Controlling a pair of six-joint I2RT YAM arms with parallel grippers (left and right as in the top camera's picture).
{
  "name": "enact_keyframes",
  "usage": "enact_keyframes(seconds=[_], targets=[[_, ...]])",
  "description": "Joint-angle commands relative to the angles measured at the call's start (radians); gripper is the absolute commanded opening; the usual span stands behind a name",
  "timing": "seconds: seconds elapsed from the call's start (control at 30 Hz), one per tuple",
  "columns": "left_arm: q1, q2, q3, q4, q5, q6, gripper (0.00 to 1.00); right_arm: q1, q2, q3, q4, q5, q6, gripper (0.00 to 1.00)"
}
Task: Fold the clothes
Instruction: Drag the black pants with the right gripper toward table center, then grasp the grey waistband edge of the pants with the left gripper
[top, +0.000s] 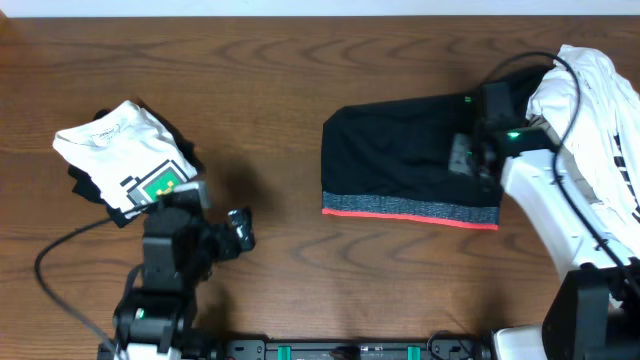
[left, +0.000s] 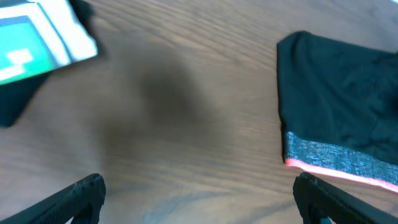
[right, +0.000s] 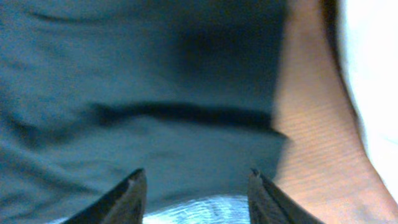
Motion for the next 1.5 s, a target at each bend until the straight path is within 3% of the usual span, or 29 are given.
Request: enact_keyframes(seconds=[0.0, 0.1, 0.27, 0.4, 0.53, 0.9, 1.03, 1.23, 1.47], targets=[[-0.066, 0.112, 0.021, 0.082, 0.014, -0.016, 0.98, -0.085, -0.021, 0.005, -0.061, 0.019, 0.006, 0.59], [-0.164, 0.242, 0.024, 0.194, 0.014, -0.016, 0.98, -0.160, -0.021, 0.005, -0.113, 0.010, 0.006, 0.64], [-0.323, 0.492, 0.031, 0.386, 0.014, -0.016, 0.98, -0.251, -0.021, 0.005, -0.170, 0.008, 0.005, 0.64], [-0.378, 0.662, 0.031, 0.595, 0.101, -0.026, 0.98, -0.268, -0.021, -0.001, -0.177, -0.004, -0.027, 0.64], [-0.399, 0.793, 0.031, 0.771, 0.143, -0.122, 0.98, -0.267, -0.021, -0.009, -0.175, -0.023, -0.028, 0.65], [-0.401, 0.985, 0.031, 0.830, 0.140, -0.147, 1.00, -0.267, -0.021, -0.010, -0.172, -0.026, -0.028, 0.64], [-0.412, 0.993, 0.031, 0.834, 0.140, -0.147, 0.76, -0.267, -0.021, -0.010, -0.172, -0.026, -0.028, 0.64], [-0.461, 0.993, 0.031, 0.837, 0.140, -0.147, 0.59, -0.267, -0.021, -0.010, -0.168, -0.026, -0.028, 0.64], [-0.504, 0.993, 0.031, 0.873, 0.115, -0.147, 0.57, -0.267, -0.021, -0.010, -0.168, -0.026, -0.028, 0.64]])
